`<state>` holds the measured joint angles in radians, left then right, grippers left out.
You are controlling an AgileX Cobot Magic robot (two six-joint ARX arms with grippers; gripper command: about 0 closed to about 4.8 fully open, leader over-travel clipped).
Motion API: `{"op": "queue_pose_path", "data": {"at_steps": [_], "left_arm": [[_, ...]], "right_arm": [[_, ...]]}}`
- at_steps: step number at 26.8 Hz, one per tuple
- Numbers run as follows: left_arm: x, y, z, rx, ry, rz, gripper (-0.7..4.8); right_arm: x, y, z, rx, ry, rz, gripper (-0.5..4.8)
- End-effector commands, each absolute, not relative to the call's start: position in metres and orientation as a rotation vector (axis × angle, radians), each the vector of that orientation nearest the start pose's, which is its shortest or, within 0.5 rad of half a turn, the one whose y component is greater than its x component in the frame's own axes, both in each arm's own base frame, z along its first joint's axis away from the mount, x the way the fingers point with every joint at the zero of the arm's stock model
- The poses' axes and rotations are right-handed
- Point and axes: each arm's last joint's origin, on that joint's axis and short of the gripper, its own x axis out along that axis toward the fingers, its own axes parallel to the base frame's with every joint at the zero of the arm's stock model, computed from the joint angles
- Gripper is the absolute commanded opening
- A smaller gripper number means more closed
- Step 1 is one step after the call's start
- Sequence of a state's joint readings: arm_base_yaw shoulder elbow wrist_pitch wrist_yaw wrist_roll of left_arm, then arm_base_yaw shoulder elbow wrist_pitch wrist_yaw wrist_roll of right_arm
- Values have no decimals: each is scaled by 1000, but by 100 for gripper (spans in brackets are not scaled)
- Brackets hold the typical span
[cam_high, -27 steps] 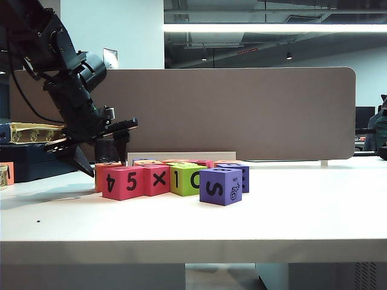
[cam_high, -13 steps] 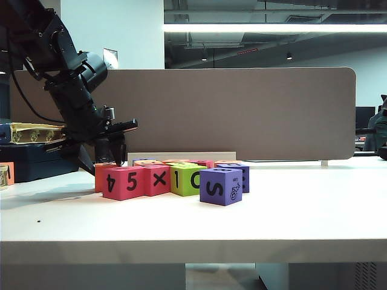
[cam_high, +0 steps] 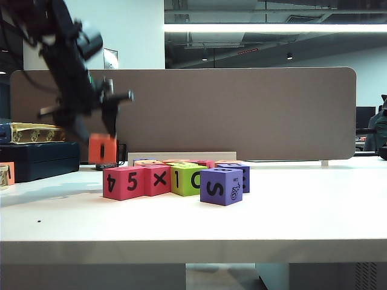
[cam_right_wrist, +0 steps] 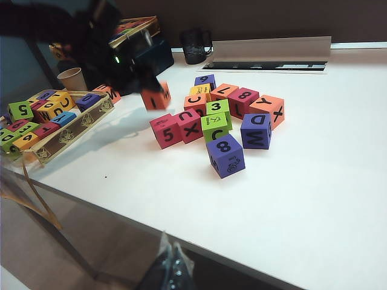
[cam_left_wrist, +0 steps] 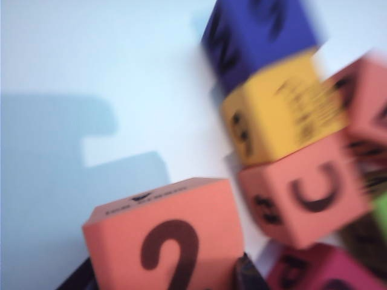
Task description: Select the appropriate blocks from the scattered letter blocks on the table and arrange them in a row to spell out "23".
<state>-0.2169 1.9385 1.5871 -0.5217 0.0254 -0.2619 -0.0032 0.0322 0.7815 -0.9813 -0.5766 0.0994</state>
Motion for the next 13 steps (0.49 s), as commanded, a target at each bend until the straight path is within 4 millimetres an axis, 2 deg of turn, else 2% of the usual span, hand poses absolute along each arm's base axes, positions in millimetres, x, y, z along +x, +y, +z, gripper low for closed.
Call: {"op": "queue_pose_path", "data": {"at_steps": [1,6,11,13], "left_arm": [[408,-93,284,-170,871,-191,206],[392,-94,315,-224,879,-318,206],[376,-97,320,-231,971,-358,206],[363,-103,315,-169,1069,-390,206]], "right_arm": [[-15,16,303,156,240,553,-1],[-15,15,303,154,239,535,-1],[-15,15,303,155,240,535,-1],[-15,15,303,155,240,535,-1]]}}
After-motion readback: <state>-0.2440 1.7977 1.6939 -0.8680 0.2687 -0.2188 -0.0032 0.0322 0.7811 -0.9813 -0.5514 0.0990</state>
